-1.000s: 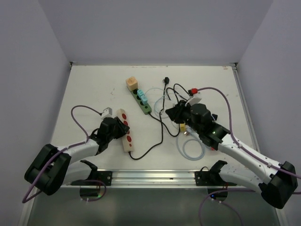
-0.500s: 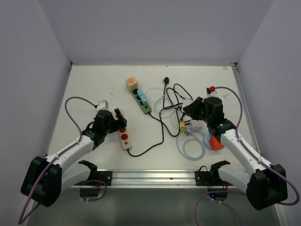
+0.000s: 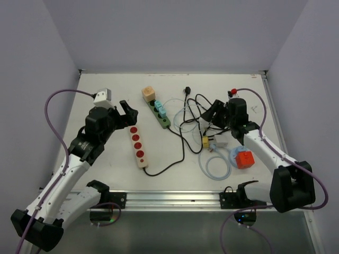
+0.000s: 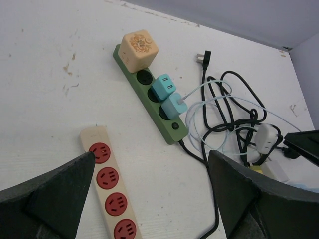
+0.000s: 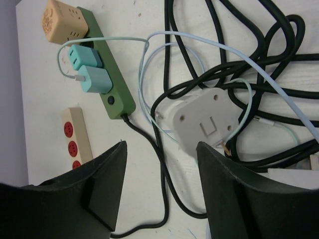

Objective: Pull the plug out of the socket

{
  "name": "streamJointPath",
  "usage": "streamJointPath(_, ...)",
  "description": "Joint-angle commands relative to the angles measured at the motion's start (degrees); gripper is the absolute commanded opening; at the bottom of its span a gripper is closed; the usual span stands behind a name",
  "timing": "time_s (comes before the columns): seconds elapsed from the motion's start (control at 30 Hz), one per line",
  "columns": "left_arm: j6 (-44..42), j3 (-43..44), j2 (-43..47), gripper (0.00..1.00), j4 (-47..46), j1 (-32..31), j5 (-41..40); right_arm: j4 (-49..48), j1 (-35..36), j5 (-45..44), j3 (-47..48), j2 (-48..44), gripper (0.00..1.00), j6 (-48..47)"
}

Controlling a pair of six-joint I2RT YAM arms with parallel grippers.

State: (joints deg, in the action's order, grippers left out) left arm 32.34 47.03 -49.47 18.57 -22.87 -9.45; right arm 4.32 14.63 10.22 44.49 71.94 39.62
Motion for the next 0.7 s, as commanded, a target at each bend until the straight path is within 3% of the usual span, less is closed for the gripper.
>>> streamJointPath(0.0, -5.5, 3.2, 1.3, 0.99, 6.2, 0.5, -1.9, 1.5, -0.9, 1.8, 5.5, 1.4, 0.63, -2.3)
streamJointPath(0.2, -9.5, 2.4, 2.4, 1.00, 6.0, 0.5, -3.0, 11.6, -1.4, 0.9, 11.4, -1.2, 0.68, -6.5)
streamJointPath(0.23, -9.9, 2.2, 2.5, 1.00, 6.1, 0.5, -3.1, 13.4, -1.4, 0.4, 12.3, -2.0, 0.66, -7.1)
streamJointPath(0.27, -10.8, 1.5, 2.5, 1.00, 6.0, 0.5, -2.8, 15.1, -1.4, 0.3, 13.0, -3.0, 0.56, -8.7)
streamJointPath(0.33, -11.7, 0.6, 3.1, 1.00, 5.9, 0.5, -2.2, 19.2, -1.4, -0.4, 14.0, -7.2, 0.48, -10.2)
streamJointPath(0.47, -13.5, -2.7, 5.5, 1.00, 4.9, 0.5, -0.7, 28.5, -1.4, -4.4, 14.4, -14.1, 0.43, -15.0)
streamJointPath(0.53, -13.9, -3.7, 6.3, 1.00, 4.5, 0.5, 0.0, 35.0, -1.4, -7.5, 14.1, -16.4, 0.43, -16.1)
streamJointPath(0.67, -14.5, -3.8, 7.5, 1.00, 4.1, 0.5, 1.3, 43.7, -1.4, -17.7, 11.7, -18.2, 0.58, -16.4)
